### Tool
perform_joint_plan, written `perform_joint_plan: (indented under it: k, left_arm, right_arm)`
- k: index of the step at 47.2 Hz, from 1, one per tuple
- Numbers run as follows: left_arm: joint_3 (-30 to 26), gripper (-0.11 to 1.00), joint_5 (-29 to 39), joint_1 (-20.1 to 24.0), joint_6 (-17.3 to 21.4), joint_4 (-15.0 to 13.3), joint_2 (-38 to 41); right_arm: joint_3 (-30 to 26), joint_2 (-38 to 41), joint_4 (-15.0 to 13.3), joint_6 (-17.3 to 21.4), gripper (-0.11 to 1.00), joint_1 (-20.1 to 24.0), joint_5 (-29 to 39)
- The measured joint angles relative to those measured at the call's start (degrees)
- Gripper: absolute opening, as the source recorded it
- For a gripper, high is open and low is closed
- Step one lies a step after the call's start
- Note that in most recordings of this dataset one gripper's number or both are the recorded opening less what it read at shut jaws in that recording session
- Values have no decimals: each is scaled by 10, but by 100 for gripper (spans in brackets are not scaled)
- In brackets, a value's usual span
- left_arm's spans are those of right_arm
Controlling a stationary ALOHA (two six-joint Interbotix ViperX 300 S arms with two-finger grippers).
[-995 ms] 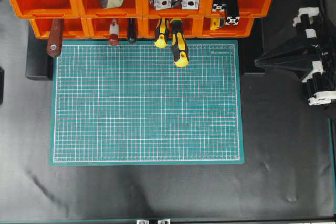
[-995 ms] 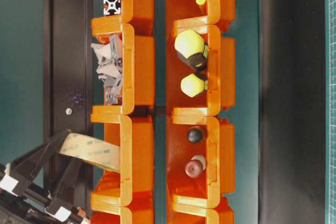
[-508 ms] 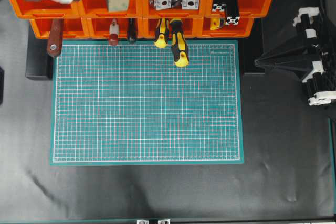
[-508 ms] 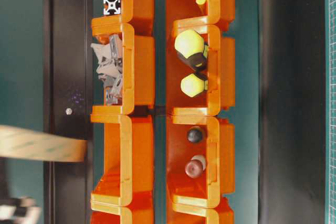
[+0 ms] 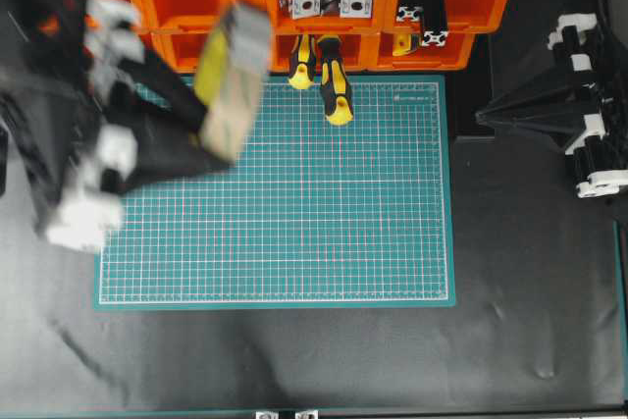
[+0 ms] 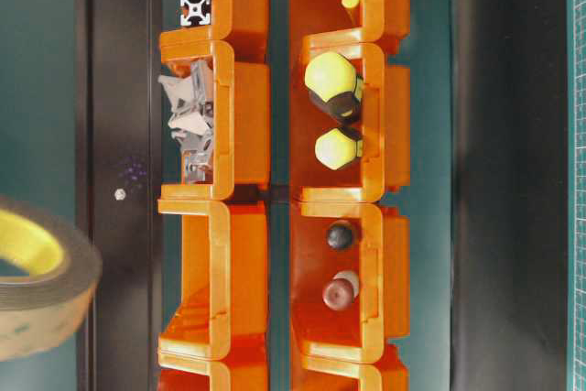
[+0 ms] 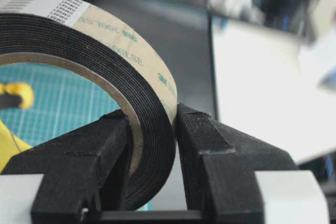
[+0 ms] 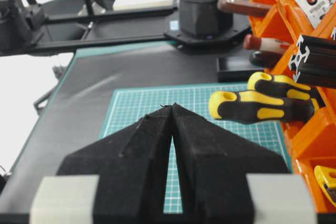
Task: Pick foam from container rack with left arm.
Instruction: 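Lift the tape roll out of the rack and carry it over the mat, then lower the tape roll flat onto the mat center and open the left gripper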
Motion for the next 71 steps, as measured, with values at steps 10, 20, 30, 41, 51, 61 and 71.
perform_joint_plan:
  k: [10, 20, 30, 41, 51, 61, 71]
  left_arm:
    - [-50, 26, 94, -23, 87, 1, 88]
    - [-62, 26, 180, -59, 154, 2, 172]
    - [-60, 26, 221, -68, 185, 4, 213]
    - [-52, 26, 231, -68, 193, 6, 237]
    - [-48, 26, 239, -63, 194, 6, 238]
    - [-47, 26, 246, -54, 194, 7, 237]
    - [-47, 26, 250, -42, 195, 6, 238]
  right_arm:
    - [0, -1, 0, 2, -1, 0, -7]
    - [0, -2, 0, 12, -1, 0, -7]
    - [0, -2, 0, 15, -1, 0, -7]
    - [0, -3, 0, 15, -1, 0, -12]
    - [0, -2, 0, 15, -1, 0, -18]
    - [0, -3, 1, 15, -1, 0, -18]
    - [0, -2, 1, 15, -1, 0, -19]
